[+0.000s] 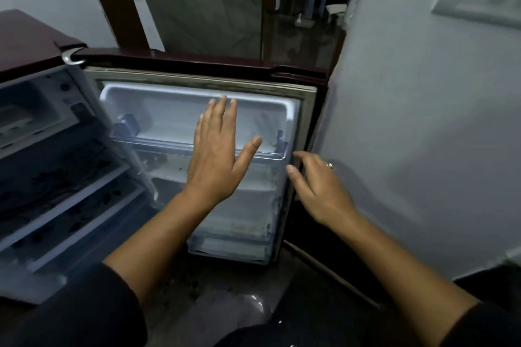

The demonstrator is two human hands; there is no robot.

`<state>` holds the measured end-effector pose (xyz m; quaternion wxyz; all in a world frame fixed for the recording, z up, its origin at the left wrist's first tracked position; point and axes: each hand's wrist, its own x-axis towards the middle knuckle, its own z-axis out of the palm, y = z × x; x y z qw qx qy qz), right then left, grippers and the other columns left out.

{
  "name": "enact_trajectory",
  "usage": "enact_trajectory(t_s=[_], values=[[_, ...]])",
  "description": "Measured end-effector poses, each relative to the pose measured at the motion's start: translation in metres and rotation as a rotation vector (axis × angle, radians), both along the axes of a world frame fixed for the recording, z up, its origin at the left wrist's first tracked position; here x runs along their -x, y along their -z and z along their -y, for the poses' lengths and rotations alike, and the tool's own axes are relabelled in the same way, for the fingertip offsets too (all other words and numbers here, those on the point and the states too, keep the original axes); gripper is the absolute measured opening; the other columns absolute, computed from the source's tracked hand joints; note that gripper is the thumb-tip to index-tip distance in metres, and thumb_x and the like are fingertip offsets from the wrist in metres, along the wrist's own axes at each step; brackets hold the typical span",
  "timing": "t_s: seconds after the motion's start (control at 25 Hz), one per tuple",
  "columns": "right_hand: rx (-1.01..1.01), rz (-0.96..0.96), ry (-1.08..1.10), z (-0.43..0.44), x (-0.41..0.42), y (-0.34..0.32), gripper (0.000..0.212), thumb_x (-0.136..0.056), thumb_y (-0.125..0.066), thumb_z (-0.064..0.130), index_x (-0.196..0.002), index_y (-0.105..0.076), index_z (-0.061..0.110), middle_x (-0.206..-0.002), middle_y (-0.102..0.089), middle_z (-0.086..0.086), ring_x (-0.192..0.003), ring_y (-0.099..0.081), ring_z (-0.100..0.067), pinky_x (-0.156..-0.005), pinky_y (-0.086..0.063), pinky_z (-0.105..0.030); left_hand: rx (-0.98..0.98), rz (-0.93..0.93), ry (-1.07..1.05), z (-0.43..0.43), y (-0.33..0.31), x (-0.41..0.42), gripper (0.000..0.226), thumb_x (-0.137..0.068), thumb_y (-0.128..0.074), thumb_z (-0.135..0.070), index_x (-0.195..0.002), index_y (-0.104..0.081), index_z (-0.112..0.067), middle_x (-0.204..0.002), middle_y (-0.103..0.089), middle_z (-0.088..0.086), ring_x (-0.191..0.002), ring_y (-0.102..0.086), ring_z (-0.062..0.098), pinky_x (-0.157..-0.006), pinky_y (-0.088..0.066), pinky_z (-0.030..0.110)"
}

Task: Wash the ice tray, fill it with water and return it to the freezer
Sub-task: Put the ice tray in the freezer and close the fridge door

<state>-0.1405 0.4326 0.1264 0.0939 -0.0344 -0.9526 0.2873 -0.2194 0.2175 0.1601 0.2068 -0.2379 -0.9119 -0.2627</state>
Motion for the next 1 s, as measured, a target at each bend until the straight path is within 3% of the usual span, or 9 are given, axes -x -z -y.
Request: enact_trajectory(t_s=[0.16,0.36,0.56,0.8,1.0], values=[[0.131,-0.043,0.061,-0.051,0.027,-0.021,0.059,-0.106,-0.048,0.049,-0.152,-0.043,0.013,-0.154,-0.052,-0.007,-0.142,-0.047,-0.023,-0.115,-0.039,-0.042,0.063,-0.088,-0.002,-0.056,-0.039,0.021,0.082,-0.106,-0.037,-0.061,-0.166,-0.021,-0.007,-0.174,-0.017,0.013,-0.162,-0.008,0.029,-0.131,-0.015,0.049],[0.301,-0.051,0.058,-0.068,0.075,-0.038,0.094,-0.087,-0.056,0.070,-0.161,-0.025,0.021,-0.164,-0.039,-0.004,-0.150,-0.038,-0.025,-0.119,-0.038,-0.054,0.242,-0.047,-0.032,-0.094,-0.062,0.052,0.083,-0.105,-0.033,-0.064,-0.167,-0.018,-0.010,-0.174,-0.017,0.012,-0.162,-0.008,0.028,-0.131,-0.012,0.049],[0.430,-0.035,-0.034,-0.065,0.087,-0.037,0.086,-0.094,-0.074,0.035,-0.162,-0.024,0.021,-0.164,-0.037,0.000,-0.150,-0.035,-0.020,-0.118,-0.032,-0.033,0.361,-0.008,-0.103,-0.100,-0.057,0.056,0.086,-0.102,-0.026,-0.068,-0.167,-0.018,-0.013,-0.176,-0.012,0.007,-0.163,-0.002,0.024,-0.131,-0.011,0.051],[0.485,-0.058,-0.025,-0.061,0.062,-0.025,0.084,-0.092,-0.075,0.043,-0.161,-0.030,0.023,-0.162,-0.041,0.002,-0.146,-0.042,-0.017,-0.111,-0.039,-0.031,0.309,-0.039,-0.111,-0.090,-0.050,0.033,0.085,-0.102,-0.028,-0.067,-0.166,-0.022,-0.011,-0.175,-0.014,0.007,-0.163,-0.003,0.024,-0.130,-0.019,0.051],[0.626,-0.158,-0.007,-0.039,0.019,-0.011,0.066,-0.086,-0.072,0.055,-0.141,-0.052,0.026,-0.139,-0.061,0.008,-0.122,-0.061,-0.010,-0.101,-0.055,-0.038,0.218,-0.097,-0.073,-0.061,-0.040,-0.008,0.083,-0.104,-0.035,-0.066,-0.165,-0.026,-0.010,-0.174,-0.020,0.009,-0.163,-0.006,0.025,-0.130,-0.019,0.050]])
